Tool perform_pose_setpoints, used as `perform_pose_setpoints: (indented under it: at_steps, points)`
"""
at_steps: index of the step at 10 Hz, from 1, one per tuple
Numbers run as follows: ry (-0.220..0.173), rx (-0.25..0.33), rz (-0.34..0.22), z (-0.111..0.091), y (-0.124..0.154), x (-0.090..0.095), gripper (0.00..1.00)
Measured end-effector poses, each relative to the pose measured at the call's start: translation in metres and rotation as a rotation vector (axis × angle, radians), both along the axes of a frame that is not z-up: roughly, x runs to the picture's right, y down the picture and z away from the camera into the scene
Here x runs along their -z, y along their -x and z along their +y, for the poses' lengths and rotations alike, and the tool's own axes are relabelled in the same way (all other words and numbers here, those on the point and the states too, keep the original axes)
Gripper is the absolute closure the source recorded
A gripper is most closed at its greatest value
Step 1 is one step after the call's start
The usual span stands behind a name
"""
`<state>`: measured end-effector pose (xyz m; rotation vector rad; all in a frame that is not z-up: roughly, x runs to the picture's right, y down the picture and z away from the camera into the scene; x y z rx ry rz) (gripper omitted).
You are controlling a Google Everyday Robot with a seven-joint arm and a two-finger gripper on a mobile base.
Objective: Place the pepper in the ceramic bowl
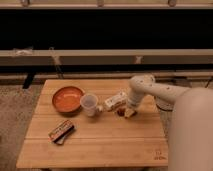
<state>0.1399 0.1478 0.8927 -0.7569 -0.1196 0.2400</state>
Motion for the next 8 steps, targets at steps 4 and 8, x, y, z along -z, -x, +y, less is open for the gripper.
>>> perform_pose_setpoints:
  at_steps: [4, 8]
  points:
    - [-0.057, 0.137, -0.056, -0.041, 0.05, 0.038, 1.0]
    - [-0.142, 0.311, -0.135, -0.127, 0.138, 0.106, 1.0]
